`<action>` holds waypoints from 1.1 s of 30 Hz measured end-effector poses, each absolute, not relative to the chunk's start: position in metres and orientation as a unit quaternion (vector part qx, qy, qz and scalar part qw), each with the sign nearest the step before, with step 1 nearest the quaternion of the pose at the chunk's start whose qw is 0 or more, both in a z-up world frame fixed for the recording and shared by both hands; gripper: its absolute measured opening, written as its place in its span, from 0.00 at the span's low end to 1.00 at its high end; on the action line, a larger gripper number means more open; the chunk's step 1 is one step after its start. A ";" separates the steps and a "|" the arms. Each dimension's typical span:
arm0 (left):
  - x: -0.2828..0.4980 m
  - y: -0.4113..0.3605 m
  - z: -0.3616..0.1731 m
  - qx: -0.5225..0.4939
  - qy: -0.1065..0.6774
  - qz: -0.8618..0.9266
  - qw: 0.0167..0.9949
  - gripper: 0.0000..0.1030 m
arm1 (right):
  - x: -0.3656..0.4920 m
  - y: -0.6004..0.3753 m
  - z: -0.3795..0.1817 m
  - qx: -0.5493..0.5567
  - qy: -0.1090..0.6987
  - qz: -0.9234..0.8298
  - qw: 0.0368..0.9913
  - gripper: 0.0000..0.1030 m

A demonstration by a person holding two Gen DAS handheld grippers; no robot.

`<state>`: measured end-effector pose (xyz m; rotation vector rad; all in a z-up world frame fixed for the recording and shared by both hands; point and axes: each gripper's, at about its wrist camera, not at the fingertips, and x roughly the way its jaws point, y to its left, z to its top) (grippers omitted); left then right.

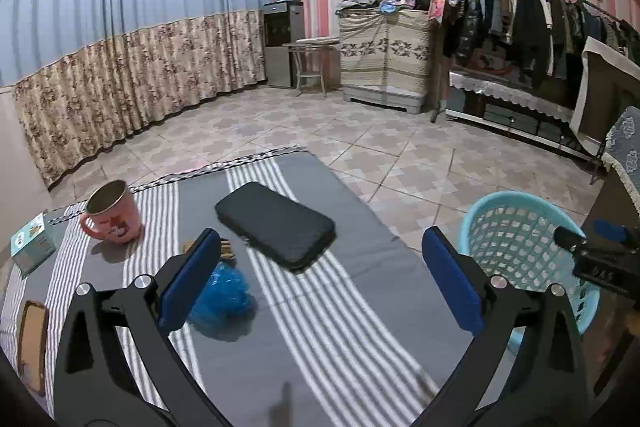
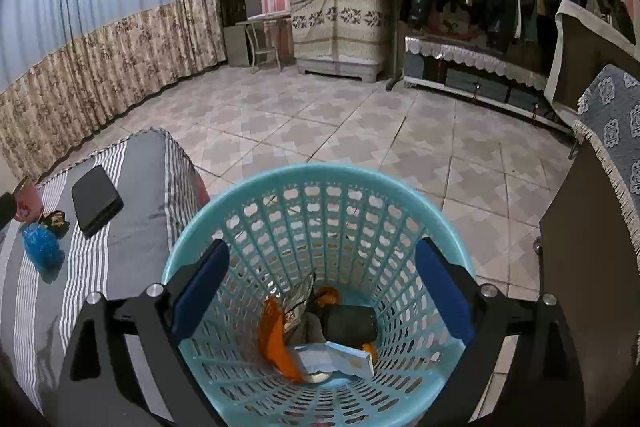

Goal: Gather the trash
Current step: 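Move both tools back over the striped mat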

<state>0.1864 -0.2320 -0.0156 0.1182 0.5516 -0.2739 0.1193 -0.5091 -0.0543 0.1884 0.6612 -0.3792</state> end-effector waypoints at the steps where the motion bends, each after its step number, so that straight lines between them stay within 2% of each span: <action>1: 0.187 -0.230 -0.016 0.057 0.273 -0.133 0.951 0.94 | 0.120 -0.508 -0.054 0.089 0.322 -0.185 0.924 0.90; 8: 0.186 -0.210 -0.020 0.048 0.276 -0.116 0.953 0.94 | 0.121 -0.503 -0.051 0.090 0.319 -0.176 0.927 0.90; 23: 0.181 -0.151 -0.028 0.035 0.276 -0.067 0.958 0.94 | 0.114 -0.476 -0.035 0.122 0.256 -0.153 0.947 0.90; 26: 0.184 -0.140 -0.034 0.034 0.285 -0.065 0.956 0.94 | 0.117 -0.460 -0.034 0.124 0.247 -0.143 0.950 0.93; 33: 0.202 -0.127 -0.060 0.021 0.321 -0.056 0.945 0.94 | 0.137 -0.407 -0.040 0.064 0.259 -0.102 0.958 0.94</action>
